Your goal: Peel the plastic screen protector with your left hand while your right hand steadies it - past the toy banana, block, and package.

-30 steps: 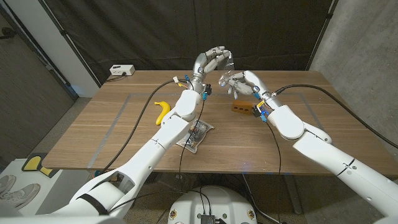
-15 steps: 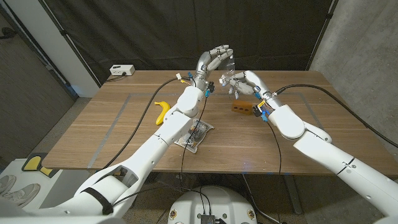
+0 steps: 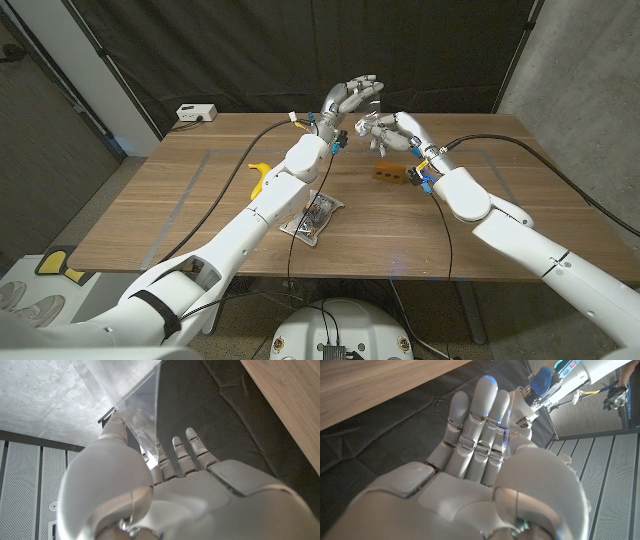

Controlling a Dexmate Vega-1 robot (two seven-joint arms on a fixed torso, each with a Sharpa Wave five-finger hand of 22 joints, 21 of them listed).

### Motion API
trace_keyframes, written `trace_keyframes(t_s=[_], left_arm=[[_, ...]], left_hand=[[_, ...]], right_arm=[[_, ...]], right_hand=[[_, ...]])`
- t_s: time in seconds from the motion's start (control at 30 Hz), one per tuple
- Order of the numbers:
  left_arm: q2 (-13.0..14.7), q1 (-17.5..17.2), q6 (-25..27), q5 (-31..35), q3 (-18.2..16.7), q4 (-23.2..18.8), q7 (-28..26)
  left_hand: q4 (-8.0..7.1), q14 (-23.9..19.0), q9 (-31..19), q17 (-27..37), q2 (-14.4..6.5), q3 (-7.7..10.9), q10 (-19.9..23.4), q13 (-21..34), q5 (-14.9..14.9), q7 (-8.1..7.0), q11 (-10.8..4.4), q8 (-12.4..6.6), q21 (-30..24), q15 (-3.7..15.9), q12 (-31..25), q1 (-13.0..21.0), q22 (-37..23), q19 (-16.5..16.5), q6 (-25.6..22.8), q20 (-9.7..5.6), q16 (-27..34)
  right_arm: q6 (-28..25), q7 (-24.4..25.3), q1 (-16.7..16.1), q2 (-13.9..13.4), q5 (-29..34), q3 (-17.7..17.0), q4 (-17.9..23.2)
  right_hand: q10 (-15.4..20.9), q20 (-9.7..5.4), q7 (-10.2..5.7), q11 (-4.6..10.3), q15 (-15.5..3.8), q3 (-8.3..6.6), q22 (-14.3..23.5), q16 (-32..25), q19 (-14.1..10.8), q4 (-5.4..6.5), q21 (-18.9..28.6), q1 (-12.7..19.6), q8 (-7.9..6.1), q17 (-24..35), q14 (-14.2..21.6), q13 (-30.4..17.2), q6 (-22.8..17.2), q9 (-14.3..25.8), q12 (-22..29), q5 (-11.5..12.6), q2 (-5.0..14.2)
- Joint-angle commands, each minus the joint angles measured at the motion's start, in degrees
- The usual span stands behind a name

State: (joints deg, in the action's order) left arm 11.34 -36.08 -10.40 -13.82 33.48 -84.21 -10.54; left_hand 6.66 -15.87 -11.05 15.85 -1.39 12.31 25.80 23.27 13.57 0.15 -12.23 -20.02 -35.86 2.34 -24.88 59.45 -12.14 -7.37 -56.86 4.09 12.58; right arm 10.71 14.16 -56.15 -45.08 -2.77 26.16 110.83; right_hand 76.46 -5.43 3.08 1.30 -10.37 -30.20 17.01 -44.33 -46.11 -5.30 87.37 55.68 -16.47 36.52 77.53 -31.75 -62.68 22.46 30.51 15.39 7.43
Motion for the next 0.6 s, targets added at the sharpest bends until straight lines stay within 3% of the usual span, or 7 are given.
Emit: trace_keyframes(t_s=[0.03, 0.23, 0.43, 0.6], left_arm=[[-2.1, -0.2, -0.8, -0.6, -0.2, 1.3, -3.2], [-3.6, -0.2, -2.7, -0.5, -0.4, 2.9, -5.1], [-5.1, 0.1, -5.4, 1.9, -0.2, 5.2, -8.4], [-6.3, 0.6, -8.1, 8.1, 0.5, 7.4, -14.7]], left_hand=[[0.43, -1.6, 0.0, 0.2, -0.9, 1.14, 2.3, 0.1, -0.2, 0.03, -0.16, -0.72, -0.9, 6.05, -1.0, 1.9, -0.1, -1.2, -3.8, -0.05, 0.5], [0.79, -2.6, -0.1, 0.2, -1.4, 1.68, 3.4, 0.1, -0.6, -0.4, -0.2, -0.7, -1.6, 6.84, -1.4, 2.8, -0.1, -2.2, -4.7, 0.19, 0.7], [0.59, -4.4, 0.2, 0.3, -1.3, 1.62, 4.5, 0.1, -1.3, -1.56, -0.17, 0.73, -2.3, 7.68, -1.7, 2.6, 0.0, -2.8, -3.7, 0.49, 1.1], [0.72, -7.4, 0.7, 0.6, -3.0, 2.88, 8.0, -0.5, -2.2, -4.64, -0.04, 0.83, -3.4, 8.86, -2.6, 3.8, 0.0, -3.5, -8.6, 0.96, 1.7]], right_arm=[[1.9, -0.6, 1.1, 0.4, -0.9, 0.0, -2.3], [1.9, -0.9, 1.4, 0.3, -1.5, 0.0, -2.9], [1.9, -1.1, 1.5, 0.4, -2.0, -0.1, -3.3], [1.9, -1.8, 1.9, 0.5, -2.8, 0.0, -3.7]], right_hand=[[1.7, -7.15, 1.49, 0.67, -2.22, -2.84, -0.1, 0.0, 0.1, -2.89, 0.3, 0.3, -0.1, 0.1, -2.1, -0.2, -1.8, 0.2, -0.1, -0.2, 0.7], [1.7, -7.15, 1.41, 0.69, -2.16, -2.8, -0.1, 0.0, 0.1, -2.87, 0.5, 0.2, -0.01, 0.3, -2.1, -0.1, -1.8, 0.2, -0.2, -0.2, 0.67], [1.7, -7.15, 1.37, 0.64, -2.16, -2.78, -0.2, 0.1, 0.2, -2.82, 0.6, 0.2, 0.1, 0.2, -2.1, -0.2, -1.7, 0.1, -0.2, -0.3, 0.71], [1.8, -7.15, 1.37, 0.65, -2.21, -2.78, -0.2, 0.2, 0.1, -2.89, 0.7, 0.2, 0.04, 0.2, -2.0, -0.2, -1.8, 0.3, -0.3, -0.4, 0.72]])
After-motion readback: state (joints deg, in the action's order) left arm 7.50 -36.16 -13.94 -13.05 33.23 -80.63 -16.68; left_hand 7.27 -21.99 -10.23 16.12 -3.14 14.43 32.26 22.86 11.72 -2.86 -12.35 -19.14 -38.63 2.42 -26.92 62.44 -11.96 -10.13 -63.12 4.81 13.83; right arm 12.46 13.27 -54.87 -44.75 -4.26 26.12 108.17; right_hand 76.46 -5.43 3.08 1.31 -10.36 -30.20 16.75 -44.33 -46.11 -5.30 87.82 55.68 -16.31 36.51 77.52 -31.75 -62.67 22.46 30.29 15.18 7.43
